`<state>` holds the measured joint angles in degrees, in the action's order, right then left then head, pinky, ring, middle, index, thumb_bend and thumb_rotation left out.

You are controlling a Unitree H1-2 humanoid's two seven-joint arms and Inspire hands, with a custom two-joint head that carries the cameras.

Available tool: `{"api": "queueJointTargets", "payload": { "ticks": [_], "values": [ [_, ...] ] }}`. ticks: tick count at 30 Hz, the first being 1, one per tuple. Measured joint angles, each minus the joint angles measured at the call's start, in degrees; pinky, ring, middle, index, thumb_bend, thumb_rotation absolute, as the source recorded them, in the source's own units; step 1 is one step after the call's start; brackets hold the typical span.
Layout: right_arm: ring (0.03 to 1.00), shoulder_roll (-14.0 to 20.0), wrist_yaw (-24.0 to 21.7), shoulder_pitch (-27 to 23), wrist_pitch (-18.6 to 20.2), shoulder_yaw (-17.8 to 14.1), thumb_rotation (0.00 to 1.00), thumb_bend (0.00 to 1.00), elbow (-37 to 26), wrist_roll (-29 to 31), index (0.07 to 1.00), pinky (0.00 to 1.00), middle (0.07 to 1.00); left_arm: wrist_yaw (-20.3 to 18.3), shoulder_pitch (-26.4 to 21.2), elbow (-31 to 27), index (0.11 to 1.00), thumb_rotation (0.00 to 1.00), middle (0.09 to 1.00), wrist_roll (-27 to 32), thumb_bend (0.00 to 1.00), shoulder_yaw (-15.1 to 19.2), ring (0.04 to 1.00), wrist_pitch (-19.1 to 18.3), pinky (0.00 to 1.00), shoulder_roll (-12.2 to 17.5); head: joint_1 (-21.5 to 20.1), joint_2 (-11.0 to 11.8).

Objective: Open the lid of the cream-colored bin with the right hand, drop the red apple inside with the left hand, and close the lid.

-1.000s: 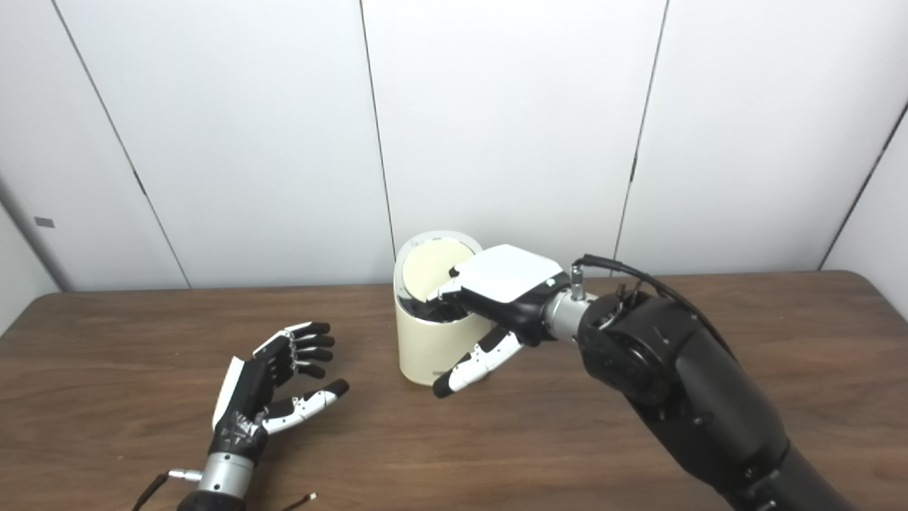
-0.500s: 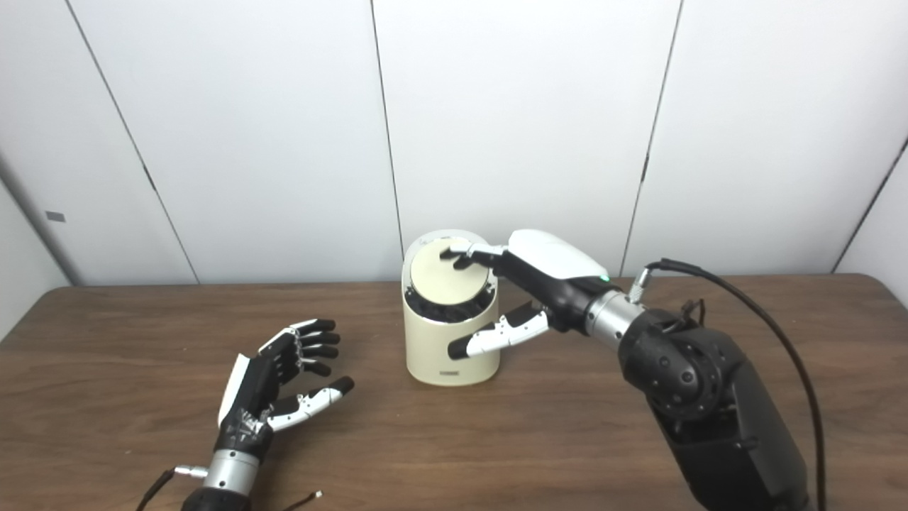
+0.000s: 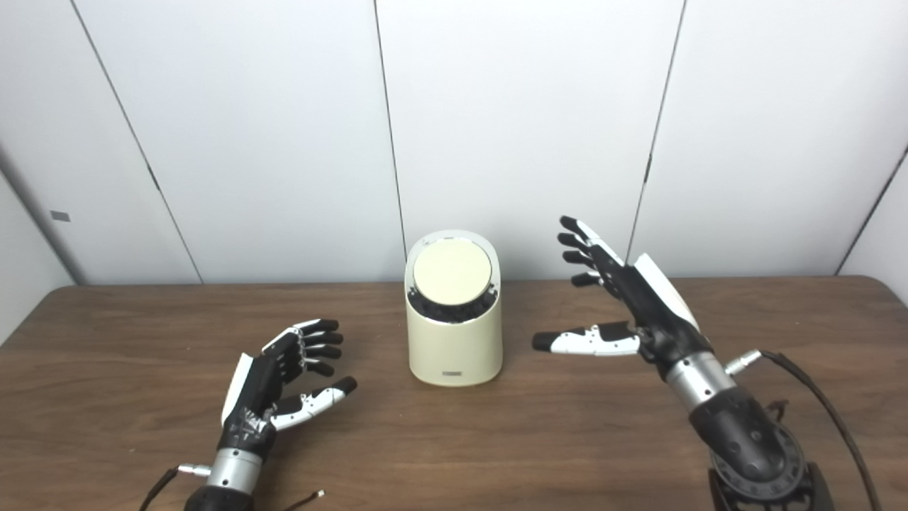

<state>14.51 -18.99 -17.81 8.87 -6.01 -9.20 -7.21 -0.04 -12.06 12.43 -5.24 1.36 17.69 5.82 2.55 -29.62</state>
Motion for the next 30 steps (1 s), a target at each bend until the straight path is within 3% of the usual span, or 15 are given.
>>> {"api": "queueJointTargets", "payload": {
  "ticks": [3, 7, 12, 16, 25, 30],
  "values": [
    [0.866, 0.00, -0.07, 3.04, -0.60, -0.45, 0.32, 0.79, 4.09, 4.68, 0.968, 0.74, 0.942, -0.20, -0.19, 0.48, 0.741, 0.02, 0.699, 0.70, 0.69, 0.03, 0.652, 1.34, 0.56, 0.07, -0.26, 0.18],
    [0.864, -0.08, 0.12, 5.89, -5.01, -0.30, 0.32, 0.83, 8.32, 7.19, 0.954, 0.75, 0.932, -0.35, -0.29, 0.66, 0.737, 0.03, 0.694, 1.10, 0.69, 0.04, 0.647, 1.46, 0.56, 0.20, -0.53, 0.18],
    [0.895, -1.08, 2.40, 6.83, -12.94, -0.66, 0.27, 0.80, 12.73, 9.15, 0.954, 0.82, 0.933, -0.35, -0.33, 0.61, 0.737, 0.03, 0.696, 1.08, 0.69, -0.16, 0.649, 1.64, 0.56, 0.20, -0.88, 0.44],
    [0.892, -1.17, 3.73, 7.88, -20.41, -0.77, 0.26, 0.77, 17.61, 9.25, 0.954, 0.83, 0.939, -0.59, -0.30, 0.53, 0.743, 0.06, 0.702, 1.09, 0.69, -0.48, 0.659, 1.82, 0.57, 0.21, -0.79, 0.44],
    [0.905, -0.54, 4.79, 8.17, -27.46, -0.49, 0.24, 0.79, 19.12, 10.35, 0.932, 0.85, 0.935, -1.82, 0.31, -0.25, 0.759, 0.07, 0.714, 2.25, 0.69, -0.63, 0.660, 3.51, 0.57, 0.56, -2.37, 0.18],
    [0.905, -0.89, 5.60, 8.02, -27.65, 0.25, 0.21, 0.79, 18.90, 10.15, 0.926, 0.85, 0.932, -2.84, 1.03, -1.11, 0.772, 0.10, 0.722, 3.37, 0.69, -0.30, 0.667, 3.41, 0.58, 0.85, -3.43, -0.09]
  ]
}}
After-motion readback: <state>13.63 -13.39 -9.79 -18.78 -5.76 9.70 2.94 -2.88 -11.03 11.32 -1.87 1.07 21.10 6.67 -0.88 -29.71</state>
